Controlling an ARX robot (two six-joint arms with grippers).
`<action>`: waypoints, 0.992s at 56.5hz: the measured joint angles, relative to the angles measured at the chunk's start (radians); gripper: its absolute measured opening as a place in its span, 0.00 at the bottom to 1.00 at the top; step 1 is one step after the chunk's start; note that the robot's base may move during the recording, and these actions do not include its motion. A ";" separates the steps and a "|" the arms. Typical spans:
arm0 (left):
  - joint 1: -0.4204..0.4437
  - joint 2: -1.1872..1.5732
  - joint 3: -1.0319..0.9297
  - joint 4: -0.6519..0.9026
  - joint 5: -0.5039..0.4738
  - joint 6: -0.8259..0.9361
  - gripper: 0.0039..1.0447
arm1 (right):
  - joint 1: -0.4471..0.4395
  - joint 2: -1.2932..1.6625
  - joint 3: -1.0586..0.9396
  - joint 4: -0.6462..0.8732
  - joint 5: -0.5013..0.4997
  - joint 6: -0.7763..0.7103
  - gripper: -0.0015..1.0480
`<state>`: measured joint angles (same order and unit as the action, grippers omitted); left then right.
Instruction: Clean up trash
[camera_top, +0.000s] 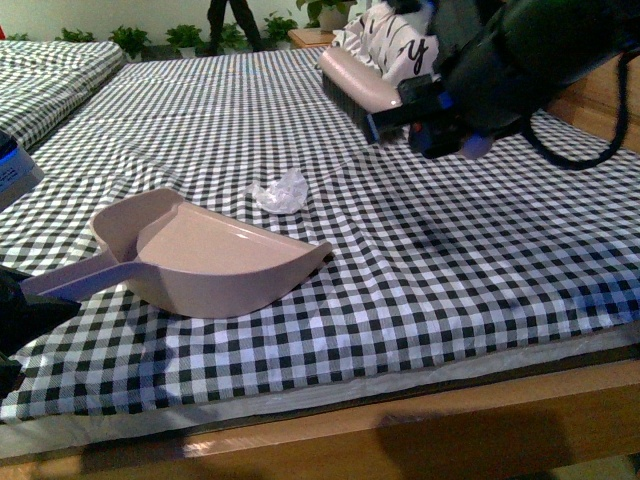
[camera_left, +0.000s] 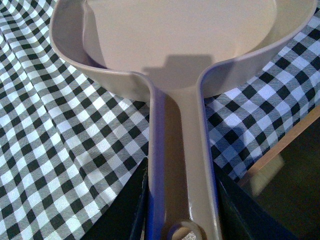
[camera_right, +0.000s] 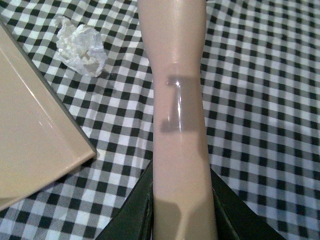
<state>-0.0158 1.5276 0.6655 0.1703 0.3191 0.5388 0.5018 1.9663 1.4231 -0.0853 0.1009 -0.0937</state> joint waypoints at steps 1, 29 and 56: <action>0.000 0.000 0.000 0.000 0.000 0.000 0.27 | 0.003 0.018 0.015 -0.004 0.000 0.002 0.20; 0.000 0.000 0.000 0.000 0.000 0.000 0.27 | 0.051 0.250 0.199 -0.058 0.033 -0.005 0.20; 0.000 0.000 0.000 0.000 0.000 0.000 0.27 | 0.011 -0.028 0.024 -0.322 -0.697 -0.152 0.20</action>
<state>-0.0158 1.5276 0.6655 0.1703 0.3187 0.5388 0.5125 1.9385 1.4471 -0.4072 -0.5957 -0.2455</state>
